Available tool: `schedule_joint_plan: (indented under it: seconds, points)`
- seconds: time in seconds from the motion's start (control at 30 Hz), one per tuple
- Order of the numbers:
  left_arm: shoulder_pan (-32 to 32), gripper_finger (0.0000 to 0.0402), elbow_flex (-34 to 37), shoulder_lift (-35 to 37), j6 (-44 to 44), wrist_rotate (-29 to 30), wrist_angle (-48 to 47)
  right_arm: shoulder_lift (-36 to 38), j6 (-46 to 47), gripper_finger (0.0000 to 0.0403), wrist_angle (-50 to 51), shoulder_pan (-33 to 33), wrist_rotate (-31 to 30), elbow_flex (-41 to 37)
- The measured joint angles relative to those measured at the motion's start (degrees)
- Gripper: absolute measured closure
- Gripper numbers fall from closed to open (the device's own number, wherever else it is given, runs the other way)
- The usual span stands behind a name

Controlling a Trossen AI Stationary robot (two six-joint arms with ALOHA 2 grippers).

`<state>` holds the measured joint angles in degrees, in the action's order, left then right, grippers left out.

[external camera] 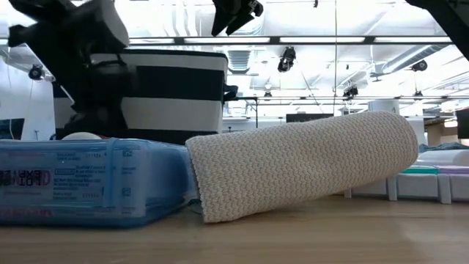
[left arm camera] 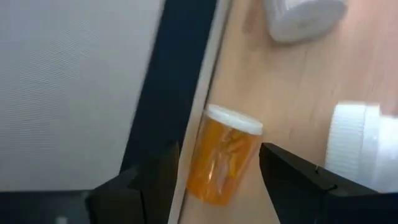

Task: Pick & place medical supplies in basket/bin
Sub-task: Put the top orange medicine bottle into the blue bin

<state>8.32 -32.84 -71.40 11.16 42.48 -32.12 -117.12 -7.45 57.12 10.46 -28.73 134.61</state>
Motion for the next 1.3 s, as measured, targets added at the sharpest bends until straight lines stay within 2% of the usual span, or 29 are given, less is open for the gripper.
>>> schedule_joint_plan:
  seconds: [0.13,0.37,0.57,0.67,0.73,0.93,1.0,1.1,1.3]
  points:
    - [0.00,0.0197,-0.22,-5.21,0.19,-0.09,0.19,0.00,0.22,0.0074,0.00,0.00,0.02,0.00]
    - [-0.50,0.0197,0.10,-12.66,5.62,0.77,1.03,0.00,1.43,0.0074,0.04,0.00,0.07,-0.02]
    - [-0.63,0.0202,-0.03,-14.91,6.07,1.80,2.08,0.00,1.49,0.0074,0.11,0.02,0.13,-0.02]
    - [-0.66,0.0223,0.03,-14.58,6.09,-1.26,2.41,0.00,1.49,0.0074,0.09,0.02,0.15,-0.02]
    - [-0.64,0.0247,0.19,-14.52,6.41,-7.23,3.16,0.00,1.49,0.0074,0.09,0.02,0.18,-0.02]
    - [-0.72,0.0349,-0.25,-14.50,7.54,-9.57,3.13,0.02,1.49,0.0074,0.13,0.04,0.27,-0.04]
    - [-0.90,0.0383,-1.01,-13.85,8.29,-12.10,2.40,0.02,1.49,0.0074,0.14,0.04,0.27,-0.04]
    - [-0.51,0.0396,-3.45,-12.78,11.91,-15.36,-0.46,0.02,1.01,0.0074,0.16,0.04,0.39,-0.04]
    - [1.05,0.0401,-13.25,-7.75,19.07,-18.13,-9.32,0.19,-1.56,0.0074,3.37,0.04,0.46,-0.04]
